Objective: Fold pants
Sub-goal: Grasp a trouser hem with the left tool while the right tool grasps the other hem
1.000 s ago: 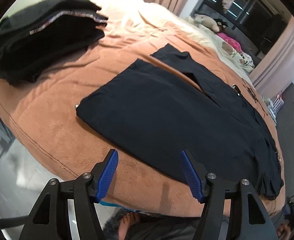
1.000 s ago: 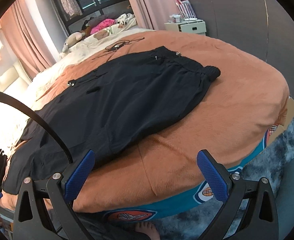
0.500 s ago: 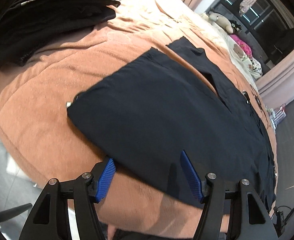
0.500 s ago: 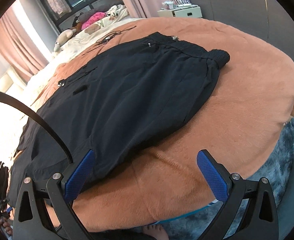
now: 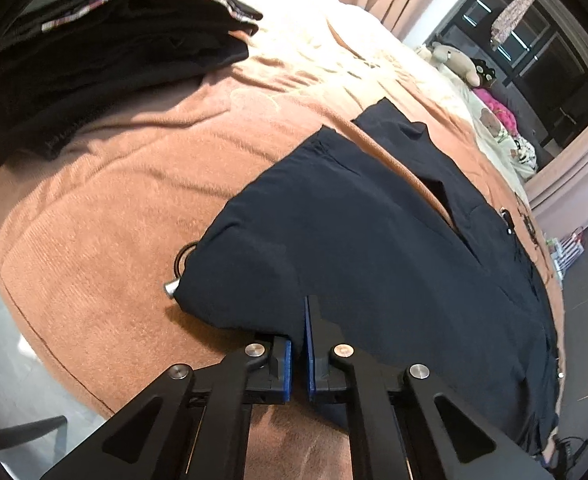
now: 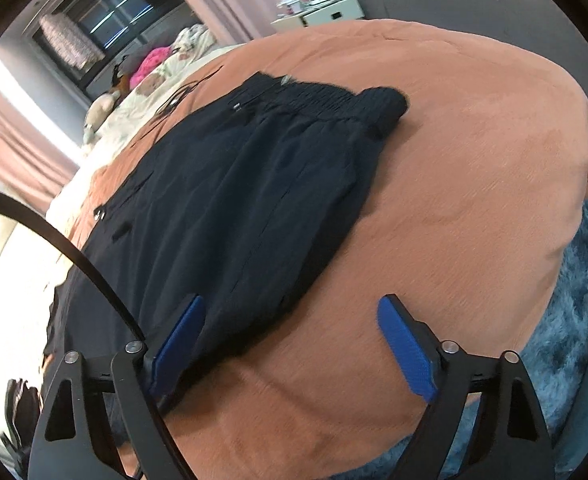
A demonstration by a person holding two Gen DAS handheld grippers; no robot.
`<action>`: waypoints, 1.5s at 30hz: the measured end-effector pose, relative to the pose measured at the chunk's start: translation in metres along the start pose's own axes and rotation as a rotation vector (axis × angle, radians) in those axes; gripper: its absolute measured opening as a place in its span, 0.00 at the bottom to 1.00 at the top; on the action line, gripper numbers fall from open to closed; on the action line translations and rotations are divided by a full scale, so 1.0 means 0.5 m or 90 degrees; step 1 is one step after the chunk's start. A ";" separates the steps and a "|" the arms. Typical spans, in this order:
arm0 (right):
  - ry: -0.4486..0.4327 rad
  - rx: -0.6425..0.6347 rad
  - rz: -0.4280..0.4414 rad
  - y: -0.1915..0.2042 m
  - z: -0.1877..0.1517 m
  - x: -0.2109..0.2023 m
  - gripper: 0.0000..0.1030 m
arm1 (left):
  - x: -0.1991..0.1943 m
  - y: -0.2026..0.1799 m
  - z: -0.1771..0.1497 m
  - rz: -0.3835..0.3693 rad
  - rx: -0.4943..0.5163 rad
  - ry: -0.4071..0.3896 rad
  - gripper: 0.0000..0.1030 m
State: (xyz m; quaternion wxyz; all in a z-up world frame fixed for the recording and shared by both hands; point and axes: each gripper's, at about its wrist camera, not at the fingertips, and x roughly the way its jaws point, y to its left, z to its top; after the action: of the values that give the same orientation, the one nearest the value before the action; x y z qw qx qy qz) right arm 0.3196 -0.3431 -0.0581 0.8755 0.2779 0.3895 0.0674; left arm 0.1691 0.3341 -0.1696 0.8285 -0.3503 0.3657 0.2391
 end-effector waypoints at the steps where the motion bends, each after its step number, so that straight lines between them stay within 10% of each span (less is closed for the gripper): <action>1: 0.000 0.007 0.001 -0.008 0.010 0.003 0.80 | -0.002 -0.004 0.002 0.004 0.003 -0.005 0.05; 13: -0.002 0.031 0.002 -0.043 0.078 0.055 0.77 | -0.067 -0.077 0.047 0.058 0.054 -0.069 0.05; 16: 0.003 0.029 -0.005 -0.044 0.080 0.056 0.49 | -0.078 -0.086 0.055 0.061 0.057 -0.079 0.04; 18: 0.009 0.033 0.007 -0.050 0.085 0.050 0.12 | -0.084 -0.092 0.061 0.061 0.060 -0.086 0.05; 21: -0.008 0.024 0.025 -0.058 0.094 0.026 0.02 | -0.093 -0.108 0.071 0.057 0.070 -0.096 0.04; 45: -0.111 0.023 0.057 -0.019 0.128 -0.063 0.00 | -0.131 -0.249 0.186 0.002 0.117 -0.164 0.04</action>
State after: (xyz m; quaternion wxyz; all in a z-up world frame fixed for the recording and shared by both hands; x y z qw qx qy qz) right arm 0.3432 -0.3896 -0.0083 0.8969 0.3158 0.3004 0.0747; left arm 0.2504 0.3153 -0.0232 0.8966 -0.2390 0.2773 0.2491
